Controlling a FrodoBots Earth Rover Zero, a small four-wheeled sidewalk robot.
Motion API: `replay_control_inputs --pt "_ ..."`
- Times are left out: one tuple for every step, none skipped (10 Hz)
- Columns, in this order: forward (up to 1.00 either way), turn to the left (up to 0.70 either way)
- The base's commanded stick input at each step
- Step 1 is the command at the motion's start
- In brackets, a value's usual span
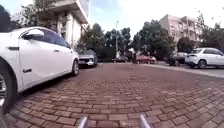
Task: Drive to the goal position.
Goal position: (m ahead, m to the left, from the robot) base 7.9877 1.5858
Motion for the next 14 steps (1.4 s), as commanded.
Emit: replay_control_inputs --pt "0.70 -0.14" --pt "0.70 -0.14" --pt "0.70 -0.14" --pt "0.70 -0.14" --pt "0.70 -0.14" --pt "0.70 -0.14" --pt "0.70 -0.14" --pt "0.70 -0.14" --pt "0.70 -0.14" --pt "0.70 -0.14" --pt "0.70 -0.14" --pt "0.70 -0.14" --pt "0.70 -0.11" --pt "0.70 -0.06"
